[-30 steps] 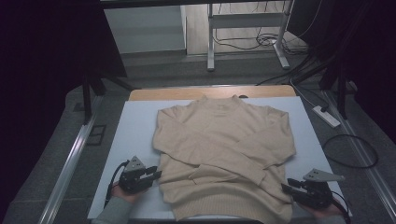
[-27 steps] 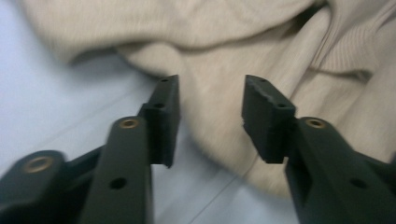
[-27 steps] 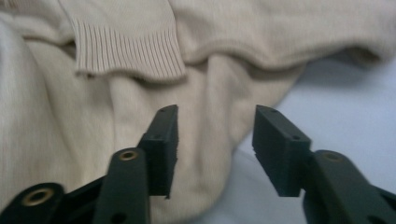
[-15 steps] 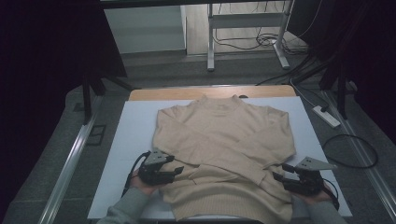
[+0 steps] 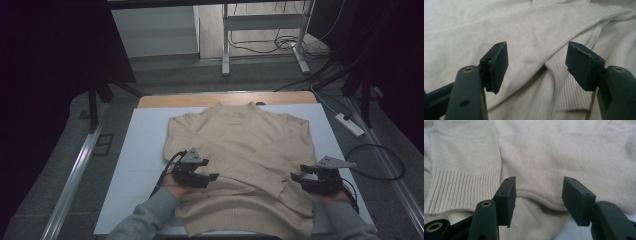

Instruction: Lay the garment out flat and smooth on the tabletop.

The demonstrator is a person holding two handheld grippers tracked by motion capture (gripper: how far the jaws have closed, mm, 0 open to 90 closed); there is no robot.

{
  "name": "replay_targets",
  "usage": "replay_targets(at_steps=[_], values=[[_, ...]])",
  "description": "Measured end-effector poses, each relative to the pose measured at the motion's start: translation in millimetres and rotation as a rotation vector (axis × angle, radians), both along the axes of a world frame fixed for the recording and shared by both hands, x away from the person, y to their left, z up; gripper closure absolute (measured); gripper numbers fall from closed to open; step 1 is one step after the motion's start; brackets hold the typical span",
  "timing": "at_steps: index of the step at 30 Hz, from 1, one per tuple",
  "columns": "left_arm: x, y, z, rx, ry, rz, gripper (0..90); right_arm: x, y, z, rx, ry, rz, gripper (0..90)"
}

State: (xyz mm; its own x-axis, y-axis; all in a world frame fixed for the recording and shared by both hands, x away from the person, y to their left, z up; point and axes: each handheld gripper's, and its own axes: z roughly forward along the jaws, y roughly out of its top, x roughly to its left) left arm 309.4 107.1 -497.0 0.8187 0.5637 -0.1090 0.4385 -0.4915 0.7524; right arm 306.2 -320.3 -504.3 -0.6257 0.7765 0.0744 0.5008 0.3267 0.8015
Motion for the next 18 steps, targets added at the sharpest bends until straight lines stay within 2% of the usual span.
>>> replay_targets(at_steps=[5, 12, 14, 18], values=[[6.6, -6.7, -2.3, 0.007, 0.017, -0.026, 32.5, 3.4, 1.3, 0.9, 0.013, 0.005, 0.026, 44.5], [6.4, -2.9, -2.7, 0.007, 0.027, -0.027, 30.6, -8.2, 19.4, 10.5, 0.002, 0.006, 0.116, 42.8], [6.5, -2.3, -2.7, 0.007, 0.027, -0.026, 30.5, -7.1, 28.8, 9.1, -0.017, 0.029, 0.142, 42.7], [6.2, -0.2, -3.9, 0.009, 0.028, -0.025, 29.8, -1.1, 49.4, -0.4, -0.088, 0.122, 0.183, 42.4]])
